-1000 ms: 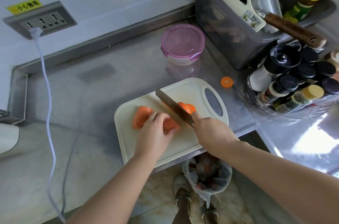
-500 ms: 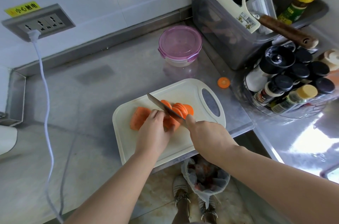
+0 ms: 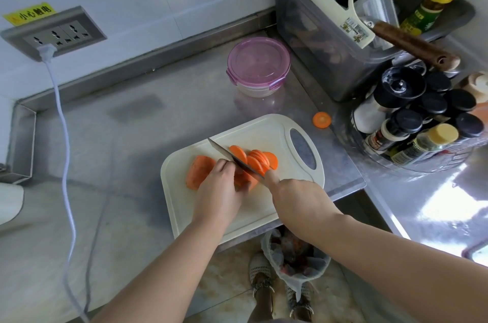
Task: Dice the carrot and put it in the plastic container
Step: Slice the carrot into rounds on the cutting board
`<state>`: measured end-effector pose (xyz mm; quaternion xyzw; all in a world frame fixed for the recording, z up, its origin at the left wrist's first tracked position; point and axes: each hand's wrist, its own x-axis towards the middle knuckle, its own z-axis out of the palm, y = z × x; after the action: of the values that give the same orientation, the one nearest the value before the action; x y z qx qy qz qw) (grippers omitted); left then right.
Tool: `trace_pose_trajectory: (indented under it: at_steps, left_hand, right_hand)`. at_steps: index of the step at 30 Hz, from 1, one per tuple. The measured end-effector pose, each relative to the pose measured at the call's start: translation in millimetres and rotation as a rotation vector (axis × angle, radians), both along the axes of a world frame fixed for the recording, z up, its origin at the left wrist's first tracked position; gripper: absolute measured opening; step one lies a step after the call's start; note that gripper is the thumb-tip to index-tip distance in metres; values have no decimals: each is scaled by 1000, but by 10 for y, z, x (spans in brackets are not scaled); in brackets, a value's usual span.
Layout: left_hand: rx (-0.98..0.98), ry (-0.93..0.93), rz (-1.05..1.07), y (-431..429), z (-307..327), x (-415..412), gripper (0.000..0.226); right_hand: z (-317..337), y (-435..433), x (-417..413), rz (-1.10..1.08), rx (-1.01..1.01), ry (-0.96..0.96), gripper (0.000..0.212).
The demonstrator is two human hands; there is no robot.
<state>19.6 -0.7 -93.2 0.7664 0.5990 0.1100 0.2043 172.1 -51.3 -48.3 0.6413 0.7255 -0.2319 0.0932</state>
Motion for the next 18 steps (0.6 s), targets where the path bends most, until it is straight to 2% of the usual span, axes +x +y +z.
trace_pose_trajectory:
  at_steps: [3, 9, 16, 18]
  left_hand:
    - [15, 5, -5, -1, -19, -6, 30]
    - [24, -3, -6, -4, -34, -3, 36]
    - [-1, -6, -15, -10, -3, -6, 22]
    - [-10, -22, -16, -21, 0, -6, 22]
  right_hand:
    - [-14, 13, -7, 30, 11, -20, 52]
    - [-106, 34, -43, 42, 23, -23, 50]
    - [-220, 113, -51, 4, -24, -27, 51]
    - [-243, 140, -4, -33, -56, 4, 44]
